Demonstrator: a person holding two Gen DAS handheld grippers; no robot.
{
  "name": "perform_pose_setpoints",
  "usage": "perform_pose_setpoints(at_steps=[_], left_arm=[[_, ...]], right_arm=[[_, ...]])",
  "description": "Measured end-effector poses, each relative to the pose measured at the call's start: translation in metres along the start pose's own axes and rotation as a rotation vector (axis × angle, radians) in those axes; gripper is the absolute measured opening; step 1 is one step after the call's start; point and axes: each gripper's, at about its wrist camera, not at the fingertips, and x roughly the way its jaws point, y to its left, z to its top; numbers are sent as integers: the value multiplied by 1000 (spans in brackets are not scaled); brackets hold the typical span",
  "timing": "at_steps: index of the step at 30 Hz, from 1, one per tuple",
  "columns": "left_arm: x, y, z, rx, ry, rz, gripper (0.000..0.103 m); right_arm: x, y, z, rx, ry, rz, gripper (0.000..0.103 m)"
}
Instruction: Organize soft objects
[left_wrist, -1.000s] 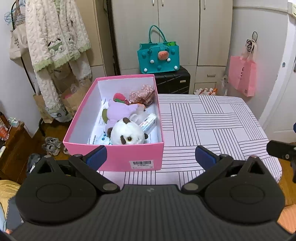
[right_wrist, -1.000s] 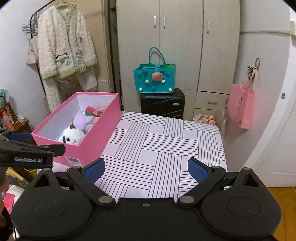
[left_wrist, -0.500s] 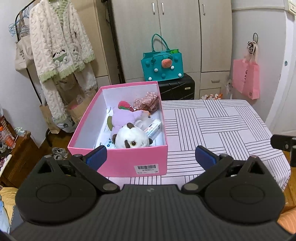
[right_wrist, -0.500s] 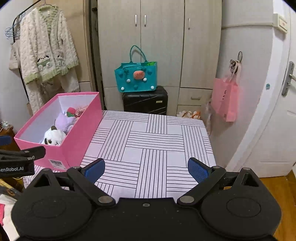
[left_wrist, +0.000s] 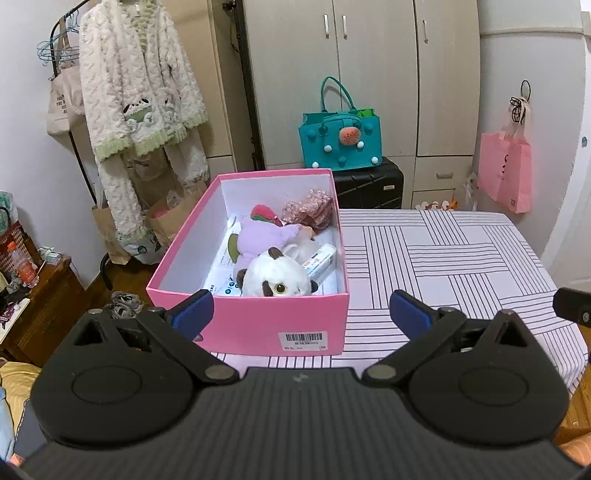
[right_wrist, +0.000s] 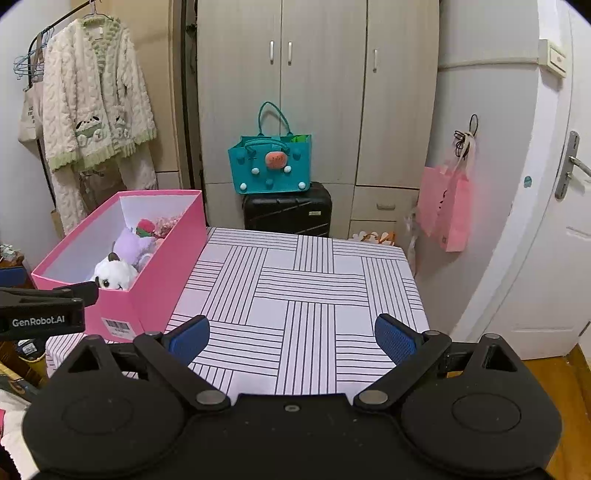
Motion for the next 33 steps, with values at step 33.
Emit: perform_pose_setpoints(at_steps=[33], left_arm=[[4,11,2,-30,-46,14,103]], right_arm=[[14,5,1,21,20,-25,98]])
